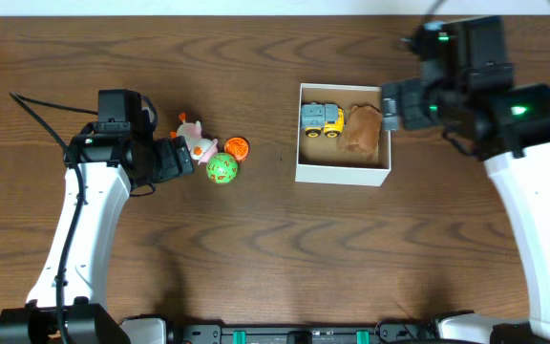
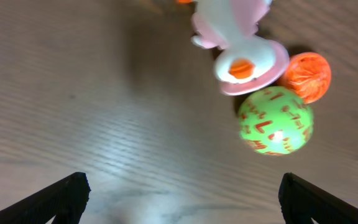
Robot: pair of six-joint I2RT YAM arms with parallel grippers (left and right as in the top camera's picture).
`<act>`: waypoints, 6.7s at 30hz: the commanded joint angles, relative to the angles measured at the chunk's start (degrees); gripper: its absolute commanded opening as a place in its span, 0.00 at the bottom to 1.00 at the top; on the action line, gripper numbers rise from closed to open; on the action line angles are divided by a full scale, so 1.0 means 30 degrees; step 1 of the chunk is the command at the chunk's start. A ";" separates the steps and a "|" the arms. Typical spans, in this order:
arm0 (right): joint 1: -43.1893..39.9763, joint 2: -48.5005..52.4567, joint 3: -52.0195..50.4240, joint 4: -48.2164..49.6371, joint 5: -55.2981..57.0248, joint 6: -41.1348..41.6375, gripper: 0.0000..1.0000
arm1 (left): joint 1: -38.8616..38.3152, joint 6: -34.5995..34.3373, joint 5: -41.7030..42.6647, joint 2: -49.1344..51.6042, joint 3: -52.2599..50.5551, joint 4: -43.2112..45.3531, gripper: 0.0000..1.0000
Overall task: Pack container
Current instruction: 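Lower the truck into the box with the right gripper and release, then grasp the white-pink duck toy with the left gripper, then carry the duck into the box with the left gripper and release, then grasp the green numbered ball with the left gripper, then lower the green ball into the box with the left gripper and release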
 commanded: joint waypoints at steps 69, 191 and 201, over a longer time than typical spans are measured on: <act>-0.2608 0.0321 -0.0022 -0.4102 -0.1311 0.3497 0.99 | -0.8568 0.4277 0.3985 0.1843 0.6033 -0.1559 0.06; -0.7570 -0.0605 -0.0022 -0.5530 -0.1843 0.5151 0.99 | -0.7563 -0.2164 0.0466 0.2244 0.5333 -0.1260 0.36; -0.7577 -0.0605 -0.0022 -0.5464 -0.1851 0.5158 0.99 | -1.2845 -0.3031 0.0226 0.2157 0.5319 0.2681 0.35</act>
